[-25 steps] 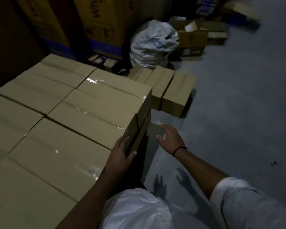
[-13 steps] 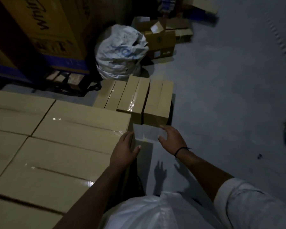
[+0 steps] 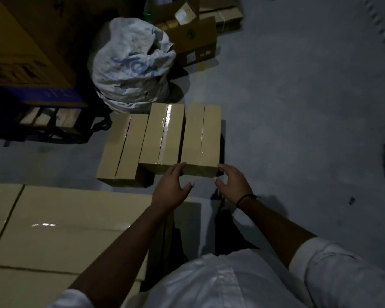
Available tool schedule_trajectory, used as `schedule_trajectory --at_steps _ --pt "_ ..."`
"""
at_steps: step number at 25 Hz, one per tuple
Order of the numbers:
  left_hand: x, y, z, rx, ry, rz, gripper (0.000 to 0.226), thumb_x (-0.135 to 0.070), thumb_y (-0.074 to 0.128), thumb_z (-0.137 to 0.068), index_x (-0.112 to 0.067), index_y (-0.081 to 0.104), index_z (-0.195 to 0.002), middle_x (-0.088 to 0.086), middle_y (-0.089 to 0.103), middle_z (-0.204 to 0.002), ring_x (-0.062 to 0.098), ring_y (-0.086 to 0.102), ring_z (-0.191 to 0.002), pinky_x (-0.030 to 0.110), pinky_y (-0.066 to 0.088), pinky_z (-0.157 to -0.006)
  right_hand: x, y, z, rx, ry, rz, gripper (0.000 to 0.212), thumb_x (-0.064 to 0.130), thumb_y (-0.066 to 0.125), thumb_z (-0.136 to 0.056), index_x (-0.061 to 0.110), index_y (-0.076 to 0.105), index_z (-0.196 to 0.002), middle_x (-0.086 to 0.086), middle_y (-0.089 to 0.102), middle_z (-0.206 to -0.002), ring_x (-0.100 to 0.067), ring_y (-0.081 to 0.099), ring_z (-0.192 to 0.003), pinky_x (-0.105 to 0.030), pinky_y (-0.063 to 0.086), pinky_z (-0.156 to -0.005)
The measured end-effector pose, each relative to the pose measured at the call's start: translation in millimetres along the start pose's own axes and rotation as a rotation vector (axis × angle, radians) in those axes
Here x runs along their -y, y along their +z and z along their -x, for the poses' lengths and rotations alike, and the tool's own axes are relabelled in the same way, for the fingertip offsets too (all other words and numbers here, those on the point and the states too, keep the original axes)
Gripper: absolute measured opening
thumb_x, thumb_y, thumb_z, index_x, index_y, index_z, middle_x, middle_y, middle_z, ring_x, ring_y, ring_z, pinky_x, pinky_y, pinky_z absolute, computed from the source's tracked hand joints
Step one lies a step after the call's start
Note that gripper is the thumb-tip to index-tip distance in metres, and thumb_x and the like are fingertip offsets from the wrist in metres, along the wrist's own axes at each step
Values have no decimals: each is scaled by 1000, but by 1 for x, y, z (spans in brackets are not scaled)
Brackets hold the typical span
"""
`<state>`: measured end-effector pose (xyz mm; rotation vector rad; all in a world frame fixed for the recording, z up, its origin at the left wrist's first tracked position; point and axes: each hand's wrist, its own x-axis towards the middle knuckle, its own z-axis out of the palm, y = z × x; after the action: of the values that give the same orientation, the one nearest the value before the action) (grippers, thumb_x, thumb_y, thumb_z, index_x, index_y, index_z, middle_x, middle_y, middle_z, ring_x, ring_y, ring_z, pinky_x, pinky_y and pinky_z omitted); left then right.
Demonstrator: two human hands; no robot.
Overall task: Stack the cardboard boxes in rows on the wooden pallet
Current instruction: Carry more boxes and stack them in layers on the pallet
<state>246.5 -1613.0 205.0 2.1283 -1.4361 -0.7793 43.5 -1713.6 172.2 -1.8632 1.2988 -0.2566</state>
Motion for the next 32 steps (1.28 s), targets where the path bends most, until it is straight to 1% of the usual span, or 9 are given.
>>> schedule_trajectory --at_steps 6,12,16,20,24,26,28,30,32 --pt "-43 4 -109 50 -149 -24 71 -40 69 -93 -24 36 -154 2 44 -151 16 51 -124 23 38 -91 -22 -70 -118 94 54 -28 54 27 64 -96 13 48 -146 -11 55 -140 -24 52 -126 -37 43 -108" --pt "-53 12 -208 51 -238 -13 70 -38 69 -93 -20 38 -154 5 46 -150 21 56 -121 34 49 -96 -52 -110 -226 64 184 -78 50 26 64 -96 13 50 -143 -10 57 -135 -26 55 -122 -34 45 -106" --pt "-27 34 -261 190 -292 -22 70 -42 67 -94 -21 37 -153 7 45 -152 26 49 -133 35 44 -104 -77 -100 -264 116 311 -104 53 28 63 -97 15 47 -146 -9 55 -139 -25 52 -126 -32 41 -108" --pt "4 48 -317 318 -322 -62 72 -46 67 -93 -22 36 -154 9 45 -151 29 55 -126 40 51 -100 -91 -83 -284 153 416 -66 57 31 60 -99 14 43 -149 -11 50 -145 -29 48 -132 -39 41 -110" --pt "29 55 -370 375 -286 -49 71 -47 68 -92 -28 37 -152 6 45 -151 29 54 -127 44 53 -97 -94 -67 -316 80 456 -95 54 23 66 -95 7 49 -144 -17 55 -139 -35 50 -129 -43 44 -106" --pt "44 64 -393 405 -278 -97 69 -48 67 -92 -28 38 -151 4 47 -150 27 55 -126 44 54 -96 -102 -57 -340 56 475 -99 55 26 65 -95 10 49 -146 -15 53 -143 -33 50 -131 -42 43 -107" --pt "59 78 -414 383 -311 -137 66 -45 68 -92 -27 41 -149 4 50 -147 26 57 -123 44 54 -95 -116 -43 -368 81 481 -63 56 30 63 -95 15 48 -147 -10 51 -147 -30 49 -133 -35 37 -109" --pt "75 100 -437 375 -365 -120 61 -42 70 -92 -28 46 -146 6 54 -142 27 58 -120 45 55 -93 -136 -30 -393 110 478 37 57 31 61 -95 19 47 -148 -7 49 -149 -27 47 -134 -28 33 -105" --pt "89 126 -458 388 -412 -93 58 -39 70 -91 -29 49 -145 7 57 -140 28 58 -120 47 54 -96 -160 -14 -418 152 483 96 57 33 58 -95 21 44 -149 -6 46 -151 -28 44 -133 -28 30 -100"
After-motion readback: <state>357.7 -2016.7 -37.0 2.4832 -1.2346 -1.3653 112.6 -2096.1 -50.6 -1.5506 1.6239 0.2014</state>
